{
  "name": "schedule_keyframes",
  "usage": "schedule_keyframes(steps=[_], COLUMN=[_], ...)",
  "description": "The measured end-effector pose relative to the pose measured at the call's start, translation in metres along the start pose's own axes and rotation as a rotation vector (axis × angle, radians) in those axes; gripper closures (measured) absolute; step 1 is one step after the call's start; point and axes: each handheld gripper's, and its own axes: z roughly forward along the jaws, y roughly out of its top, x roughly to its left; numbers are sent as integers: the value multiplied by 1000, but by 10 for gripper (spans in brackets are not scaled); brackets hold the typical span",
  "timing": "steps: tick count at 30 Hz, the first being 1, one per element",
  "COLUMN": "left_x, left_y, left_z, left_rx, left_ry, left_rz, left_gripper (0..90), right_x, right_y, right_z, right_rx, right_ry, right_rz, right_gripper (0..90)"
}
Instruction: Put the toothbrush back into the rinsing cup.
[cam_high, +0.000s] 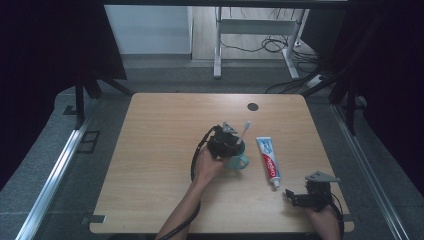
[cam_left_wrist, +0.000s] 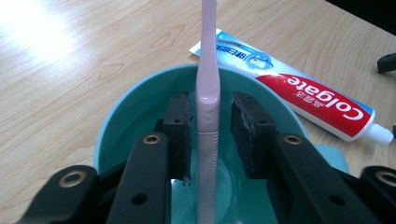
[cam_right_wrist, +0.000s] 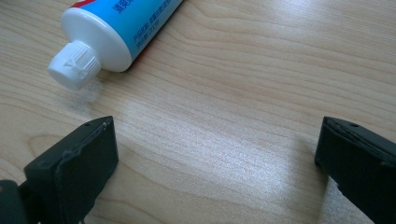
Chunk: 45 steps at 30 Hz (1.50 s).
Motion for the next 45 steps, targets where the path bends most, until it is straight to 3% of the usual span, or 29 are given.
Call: schedule_keyframes(steps=[12,24,29,33,39,45], left_x=[-3,-4,-6,-7,-8,-10], left_y=[5,7,7,5,4,2], left_z=[-13,-27,-33,-36,-42,-48], left_rx=[-27,-47,-42,-34,-28,-35], left_ry=[25,-1,9,17,28,25], left_rz=[33,42,45,63,78,89], left_gripper=[525,240,148,124,13,0], right_x=[0,0,0,0,0,0], right_y=[0,0,0,0,0,0], right_z=[0,0,0,0,0,0], right_rx=[-1,-1,-1,-1,-1,-1], right_ry=[0,0,0,0,0,0], right_rz=[-1,-1,-1,-1,-1,-1], right_gripper=[0,0,0,0,0,0])
